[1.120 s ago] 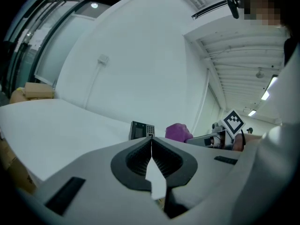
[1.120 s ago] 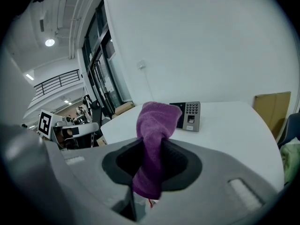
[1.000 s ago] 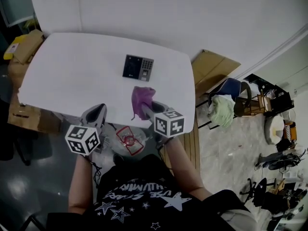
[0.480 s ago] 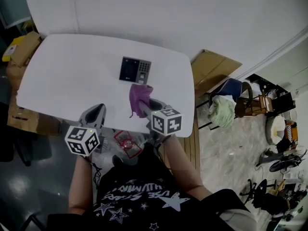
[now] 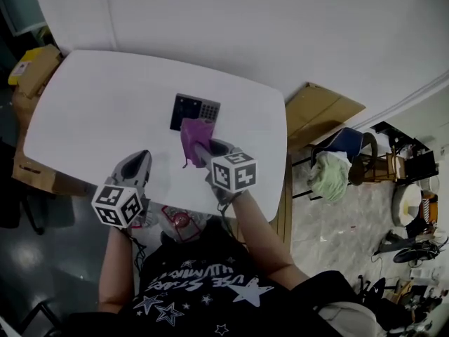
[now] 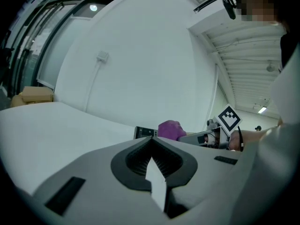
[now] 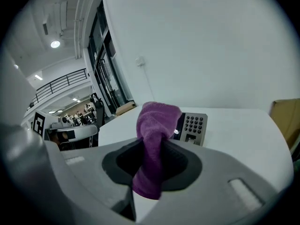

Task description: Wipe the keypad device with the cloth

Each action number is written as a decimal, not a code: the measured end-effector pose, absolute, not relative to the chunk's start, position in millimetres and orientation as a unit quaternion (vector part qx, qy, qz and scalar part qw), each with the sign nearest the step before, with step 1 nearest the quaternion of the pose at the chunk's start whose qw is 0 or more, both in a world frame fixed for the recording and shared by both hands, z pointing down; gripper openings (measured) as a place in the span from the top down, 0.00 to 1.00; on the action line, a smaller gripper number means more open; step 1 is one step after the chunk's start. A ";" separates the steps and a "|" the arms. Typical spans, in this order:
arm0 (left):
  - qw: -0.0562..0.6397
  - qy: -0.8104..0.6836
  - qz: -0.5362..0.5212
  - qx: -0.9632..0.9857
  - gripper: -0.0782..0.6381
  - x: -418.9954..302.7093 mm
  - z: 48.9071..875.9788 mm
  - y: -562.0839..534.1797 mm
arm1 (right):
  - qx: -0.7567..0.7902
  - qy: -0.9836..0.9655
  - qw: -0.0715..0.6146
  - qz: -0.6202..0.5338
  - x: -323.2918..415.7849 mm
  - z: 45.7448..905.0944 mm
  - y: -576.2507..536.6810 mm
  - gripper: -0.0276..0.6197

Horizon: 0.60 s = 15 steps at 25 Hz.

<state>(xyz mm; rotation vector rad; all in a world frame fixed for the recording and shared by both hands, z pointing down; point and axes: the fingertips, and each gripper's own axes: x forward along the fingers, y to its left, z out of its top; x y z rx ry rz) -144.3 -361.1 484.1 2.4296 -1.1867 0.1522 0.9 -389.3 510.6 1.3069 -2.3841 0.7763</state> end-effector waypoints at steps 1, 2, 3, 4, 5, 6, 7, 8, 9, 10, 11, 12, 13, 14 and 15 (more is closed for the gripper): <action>0.216 -0.431 0.056 0.875 0.88 -143.6 484.7 -366.1 | 0.453 -0.834 0.158 0.272 0.0 511.7 -395.6 0.81; 0.217 -0.433 0.058 0.873 0.88 -142.8 485.4 -370.9 | 0.449 -0.836 0.160 0.272 -1.0 512.7 -401.7 0.81; 0.218 -0.435 0.060 0.872 0.88 -142.1 486.2 -375.8 | 0.445 -0.838 0.161 0.273 -2.3 513.8 -408.0 0.81; 0.219 -0.437 0.061 0.870 0.88 -141.9 487.2 -380.7 | 0.442 -0.839 0.163 0.273 -4.1 515.1 -414.4 0.81; 0.220 -0.439 0.062 0.869 0.88 -142.2 488.2 -385.6 | 0.438 -0.841 0.164 0.273 -6.6 516.7 -420.7 0.81; 0.221 -0.441 0.063 0.868 0.88 -143.0 489.4 -390.2 | 0.435 -0.842 0.165 0.273 -9.5 518.4 -426.8 0.81; 0.221 -0.442 0.064 0.867 0.88 -143.8 490.6 -394.6 | 0.433 -0.843 0.166 0.274 -12.5 520.3 -432.4 0.81; 0.222 -0.443 0.065 0.866 0.88 -144.6 491.9 -398.6 | 0.430 -0.843 0.167 0.275 -15.3 522.2 -437.6 0.81; 0.222 -0.444 0.067 0.866 0.88 -145.2 493.0 -402.6 | 0.429 -0.844 0.168 0.275 -17.7 524.0 -442.7 0.81; 0.223 -0.444 0.068 0.865 0.88 -146.1 493.6 -406.6 | 0.427 -0.844 0.170 0.276 -20.0 525.6 -447.9 0.81; 0.224 -0.445 0.069 0.864 0.88 -147.4 494.0 -410.8 | 0.426 -0.844 0.171 0.277 -22.8 527.2 -453.4 0.81; 0.225 -0.445 0.070 0.864 0.88 -149.5 494.2 -415.0 | 0.425 -0.844 0.173 0.279 -26.3 528.7 -459.0 0.81; 0.226 -0.446 0.071 0.863 0.88 -152.1 494.9 -419.0 | 0.423 -0.844 0.175 0.280 -30.3 530.6 -464.3 0.81; 0.228 -0.447 0.072 0.862 0.88 -154.7 496.1 -422.7 | 0.422 -0.843 0.177 0.282 -34.3 533.2 -469.1 0.81; 0.230 -0.448 0.073 0.861 0.88 -157.0 497.6 -426.0 | 0.421 -0.843 0.179 0.284 -37.8 536.2 -473.5 0.81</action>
